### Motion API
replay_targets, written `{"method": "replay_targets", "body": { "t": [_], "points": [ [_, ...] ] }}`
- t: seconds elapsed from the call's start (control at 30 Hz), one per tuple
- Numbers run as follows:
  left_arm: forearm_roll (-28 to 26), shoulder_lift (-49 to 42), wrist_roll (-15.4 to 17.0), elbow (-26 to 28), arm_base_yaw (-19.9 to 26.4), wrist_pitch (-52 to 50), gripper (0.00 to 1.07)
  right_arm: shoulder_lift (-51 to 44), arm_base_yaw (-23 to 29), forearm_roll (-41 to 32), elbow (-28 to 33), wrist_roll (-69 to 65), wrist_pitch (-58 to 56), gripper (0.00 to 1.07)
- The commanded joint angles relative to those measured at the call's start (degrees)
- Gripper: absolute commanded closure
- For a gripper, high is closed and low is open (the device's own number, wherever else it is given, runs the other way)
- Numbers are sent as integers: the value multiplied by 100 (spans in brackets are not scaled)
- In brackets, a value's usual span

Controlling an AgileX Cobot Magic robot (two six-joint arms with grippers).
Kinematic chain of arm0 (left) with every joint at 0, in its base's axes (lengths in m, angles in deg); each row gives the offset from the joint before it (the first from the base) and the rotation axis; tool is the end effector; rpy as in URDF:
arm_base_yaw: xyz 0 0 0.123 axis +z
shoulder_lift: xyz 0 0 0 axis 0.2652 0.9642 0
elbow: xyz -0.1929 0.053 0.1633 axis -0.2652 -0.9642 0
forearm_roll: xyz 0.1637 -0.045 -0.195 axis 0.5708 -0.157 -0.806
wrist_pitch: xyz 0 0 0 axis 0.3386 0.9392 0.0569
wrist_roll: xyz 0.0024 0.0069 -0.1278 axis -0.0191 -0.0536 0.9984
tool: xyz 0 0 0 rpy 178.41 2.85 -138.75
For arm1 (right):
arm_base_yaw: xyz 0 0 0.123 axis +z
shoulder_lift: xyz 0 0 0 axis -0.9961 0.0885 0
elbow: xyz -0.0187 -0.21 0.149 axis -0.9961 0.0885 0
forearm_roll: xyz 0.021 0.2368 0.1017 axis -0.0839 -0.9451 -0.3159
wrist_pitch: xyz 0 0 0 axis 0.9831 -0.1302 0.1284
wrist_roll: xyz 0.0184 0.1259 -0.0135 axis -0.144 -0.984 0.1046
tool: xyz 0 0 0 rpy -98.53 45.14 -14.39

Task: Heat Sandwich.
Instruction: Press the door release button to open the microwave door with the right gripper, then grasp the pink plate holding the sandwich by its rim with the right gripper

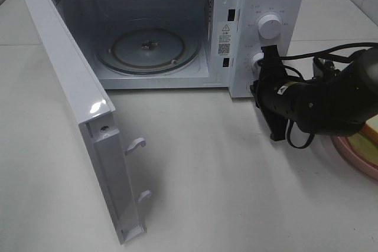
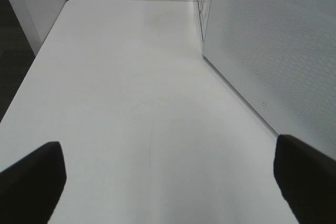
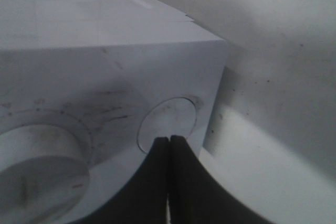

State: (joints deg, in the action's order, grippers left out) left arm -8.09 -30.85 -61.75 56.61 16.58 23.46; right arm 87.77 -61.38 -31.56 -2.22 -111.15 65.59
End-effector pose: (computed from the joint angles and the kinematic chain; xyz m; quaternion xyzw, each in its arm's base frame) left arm 0.0620 -0.0037 0.2657 -0.0035 0.8473 -0.0140 0.5309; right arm 0.3515 0.1164 0.0510 0.5383 0.6645 0.3678 0.3652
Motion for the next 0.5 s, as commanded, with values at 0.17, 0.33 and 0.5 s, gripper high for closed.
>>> {"method": "replay_targets", "body": {
  "t": [0.17, 0.33, 0.5],
  "points": [
    [-17, -160, -11, -11, 17, -34, 5, -705, -17, 120, 390, 974, -745, 107],
    [-17, -160, -11, -11, 17, -34, 5, -1209, -17, 115, 498, 1977, -1759, 105],
    [-17, -160, -11, -11, 17, -34, 5, -1576, -23, 109, 498, 3461, -2871, 103]
  ]
}}
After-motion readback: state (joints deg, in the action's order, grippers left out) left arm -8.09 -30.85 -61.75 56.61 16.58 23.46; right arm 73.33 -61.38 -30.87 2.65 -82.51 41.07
